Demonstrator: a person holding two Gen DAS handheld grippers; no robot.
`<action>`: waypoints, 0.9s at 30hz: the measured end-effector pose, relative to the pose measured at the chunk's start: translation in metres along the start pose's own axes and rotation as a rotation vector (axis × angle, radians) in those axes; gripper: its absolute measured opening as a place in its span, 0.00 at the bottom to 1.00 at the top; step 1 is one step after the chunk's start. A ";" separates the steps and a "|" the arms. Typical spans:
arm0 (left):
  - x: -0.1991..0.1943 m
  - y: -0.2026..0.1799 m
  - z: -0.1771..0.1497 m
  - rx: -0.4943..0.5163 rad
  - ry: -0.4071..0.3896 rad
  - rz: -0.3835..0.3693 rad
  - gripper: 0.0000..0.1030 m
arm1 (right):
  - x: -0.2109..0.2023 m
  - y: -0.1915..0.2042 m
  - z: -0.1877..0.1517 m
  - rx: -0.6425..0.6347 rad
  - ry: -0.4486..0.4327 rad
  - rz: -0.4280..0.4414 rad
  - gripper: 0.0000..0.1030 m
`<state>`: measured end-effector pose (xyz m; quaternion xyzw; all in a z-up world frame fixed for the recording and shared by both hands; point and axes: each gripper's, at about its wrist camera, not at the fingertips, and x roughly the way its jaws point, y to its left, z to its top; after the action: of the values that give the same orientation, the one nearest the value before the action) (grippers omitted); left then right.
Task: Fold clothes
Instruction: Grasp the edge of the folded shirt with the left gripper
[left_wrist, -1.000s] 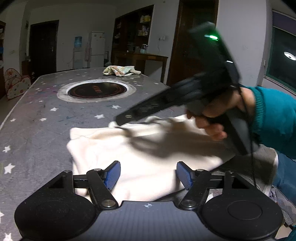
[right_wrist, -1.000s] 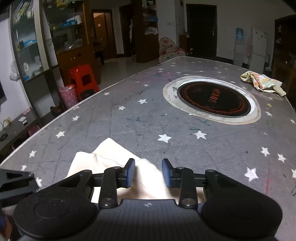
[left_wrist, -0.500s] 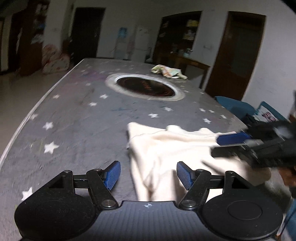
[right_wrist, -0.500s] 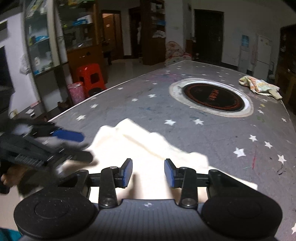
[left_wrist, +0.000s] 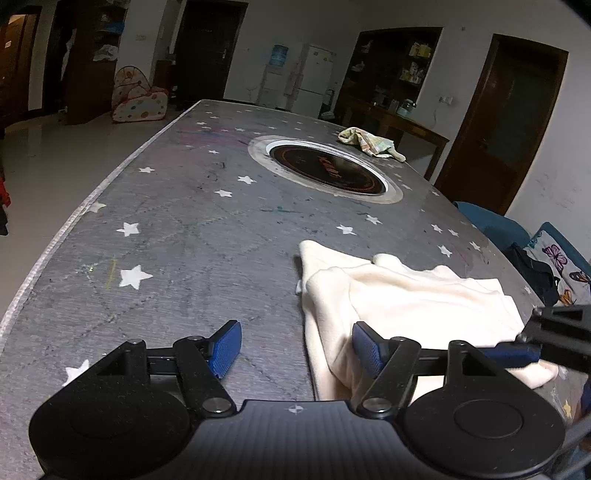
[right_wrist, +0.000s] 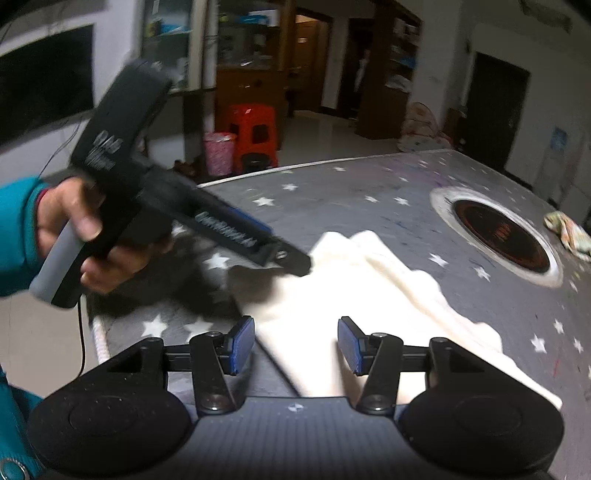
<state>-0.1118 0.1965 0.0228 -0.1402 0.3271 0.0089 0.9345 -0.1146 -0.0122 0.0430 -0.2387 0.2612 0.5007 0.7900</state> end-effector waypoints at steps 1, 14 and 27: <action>-0.001 0.000 0.001 0.000 -0.001 0.001 0.68 | 0.001 0.004 0.001 -0.018 0.000 0.002 0.50; -0.004 0.003 0.004 -0.006 -0.002 0.001 0.72 | 0.023 0.039 0.011 -0.165 0.004 -0.007 0.50; -0.011 0.016 0.005 -0.049 -0.016 0.015 0.83 | 0.024 0.033 0.010 -0.102 0.006 0.001 0.57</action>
<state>-0.1190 0.2142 0.0287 -0.1606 0.3204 0.0251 0.9332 -0.1340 0.0231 0.0311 -0.2799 0.2378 0.5130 0.7759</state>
